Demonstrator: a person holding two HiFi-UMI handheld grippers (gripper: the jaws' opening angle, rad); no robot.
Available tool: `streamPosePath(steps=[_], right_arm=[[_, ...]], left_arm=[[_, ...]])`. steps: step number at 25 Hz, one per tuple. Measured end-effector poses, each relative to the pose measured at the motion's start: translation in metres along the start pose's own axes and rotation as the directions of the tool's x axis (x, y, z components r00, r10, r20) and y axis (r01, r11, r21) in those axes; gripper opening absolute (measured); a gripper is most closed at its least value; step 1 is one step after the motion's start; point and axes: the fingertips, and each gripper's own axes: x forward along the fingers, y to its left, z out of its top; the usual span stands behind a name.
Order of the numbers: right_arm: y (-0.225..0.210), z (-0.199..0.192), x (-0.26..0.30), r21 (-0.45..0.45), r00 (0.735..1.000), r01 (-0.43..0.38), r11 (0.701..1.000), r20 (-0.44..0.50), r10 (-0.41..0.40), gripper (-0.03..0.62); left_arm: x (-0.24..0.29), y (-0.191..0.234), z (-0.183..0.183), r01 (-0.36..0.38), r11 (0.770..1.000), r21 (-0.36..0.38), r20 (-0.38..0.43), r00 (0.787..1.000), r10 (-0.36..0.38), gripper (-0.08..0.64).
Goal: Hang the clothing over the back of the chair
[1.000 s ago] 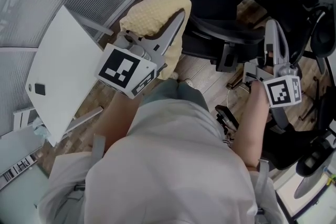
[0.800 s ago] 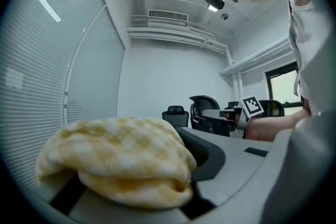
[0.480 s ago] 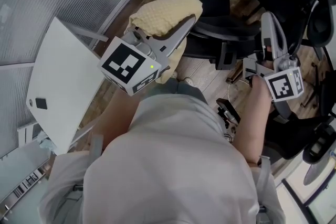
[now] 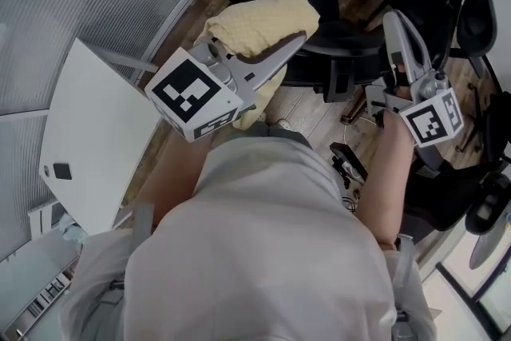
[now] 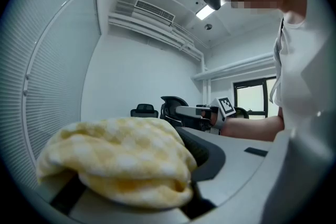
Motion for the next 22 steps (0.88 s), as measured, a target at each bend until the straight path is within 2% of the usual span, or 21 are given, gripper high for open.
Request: streamPosePath(steps=[6, 11, 14, 17, 22], right_arm=[[0.002, 0.012, -0.005, -0.019, 1.0, 0.006, 1.0, 0.018, -0.006, 0.022], [0.003, 0.018, -0.006, -0.023, 0.999, 0.008, 1.0, 0.035, -0.007, 0.021], [0.003, 0.021, -0.008, -0.03, 0.999, 0.011, 0.999, 0.04, -0.01, 0.022], [0.0, 0.024, -0.011, -0.029, 0.999, 0.019, 0.999, 0.049, -0.018, 0.022], [-0.002, 0.024, -0.011, -0.024, 0.998, 0.026, 0.999, 0.053, -0.025, 0.023]], left_arm=[[0.001, -0.026, 0.016, 0.155, 0.987, -0.043, 0.065, 0.986, -0.152, 0.064], [0.004, -0.054, 0.025, 0.28, 0.96, 0.012, 0.071, 0.957, -0.28, 0.064], [0.005, -0.073, 0.027, 0.359, 0.929, 0.085, 0.038, 0.931, -0.363, 0.064], [0.006, -0.092, 0.031, 0.433, 0.888, 0.151, 0.021, 0.897, -0.441, 0.064], [0.005, -0.104, 0.035, 0.509, 0.84, 0.188, 0.022, 0.853, -0.521, 0.064]])
